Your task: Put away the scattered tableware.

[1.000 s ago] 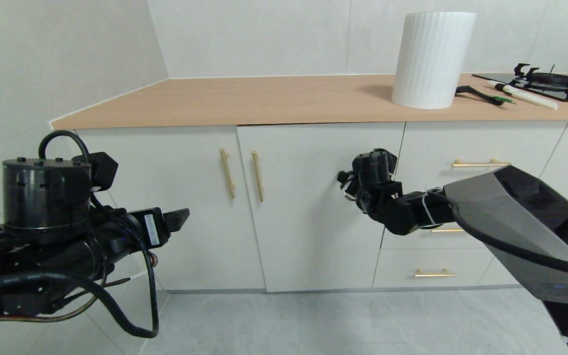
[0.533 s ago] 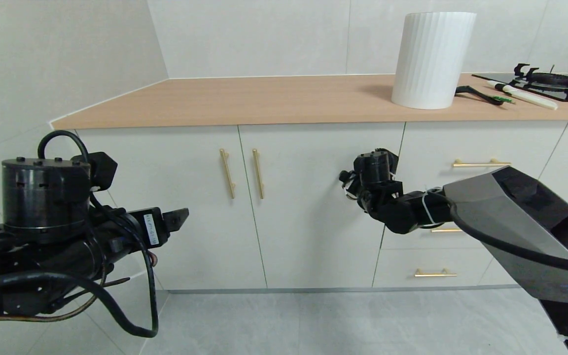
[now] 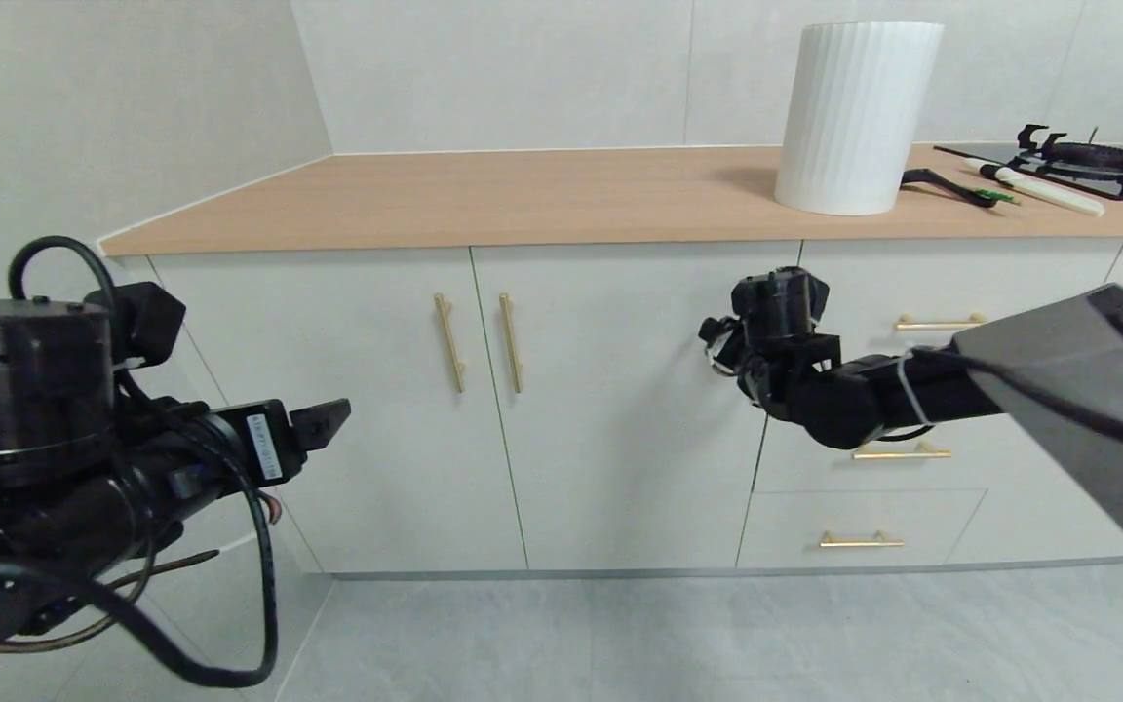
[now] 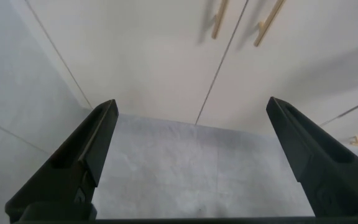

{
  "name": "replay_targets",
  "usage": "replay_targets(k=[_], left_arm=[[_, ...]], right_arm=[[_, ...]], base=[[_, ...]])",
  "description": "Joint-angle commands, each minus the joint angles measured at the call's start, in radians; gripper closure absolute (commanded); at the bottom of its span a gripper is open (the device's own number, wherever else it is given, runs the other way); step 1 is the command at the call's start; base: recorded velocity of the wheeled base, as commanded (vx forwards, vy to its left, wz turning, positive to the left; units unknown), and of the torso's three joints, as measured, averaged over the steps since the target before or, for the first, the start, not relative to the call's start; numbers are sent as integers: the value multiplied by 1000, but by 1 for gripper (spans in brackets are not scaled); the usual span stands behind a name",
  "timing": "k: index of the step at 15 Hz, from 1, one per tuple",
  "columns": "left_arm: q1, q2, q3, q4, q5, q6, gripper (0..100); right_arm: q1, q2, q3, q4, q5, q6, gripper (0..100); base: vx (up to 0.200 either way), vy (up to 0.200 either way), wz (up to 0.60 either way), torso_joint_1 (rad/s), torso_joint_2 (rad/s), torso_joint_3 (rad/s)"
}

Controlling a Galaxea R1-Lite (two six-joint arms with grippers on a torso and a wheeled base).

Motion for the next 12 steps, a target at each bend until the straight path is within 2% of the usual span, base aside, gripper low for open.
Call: replay_targets(k=[1,2,4,5,8,9,10,12], left_arm=[[-1,-248,39,94,5,17,0],[-1,-369,80,157,3,46,0],[1,-551,142,228,3,117,0],[5,-715,168,300,3,163,0],[76,-975,154,476,3,227,0],[130,-1036,157,525,0,255,0],[151,-1067,157,551,-3,270,0],[199,-1168,162,616,-3,324,0]], right_arm=[[-40,-442,266,-2,-11,-53,0],[-40,-620,413,-2,-13,-103,0],[-40,-852,596,-2,-13,-185,0],[-45,-1074,758,-1,-13,-257,0],[-126,-1505,1013,5,9,-516,0],[-152,-1637,1027,30,7,-600,0],[-158,-1705,1019,65,6,-642,0],[-160,-1889,946,257,-4,-743,0]], base=[[0,0,0,0,0,0],[0,0,0,0,0,0],[0,0,0,0,0,0],[0,0,0,0,0,0],[0,0,0,0,0,0],[0,0,0,0,0,0],[0,0,0,0,0,0],[0,0,0,0,0,0]])
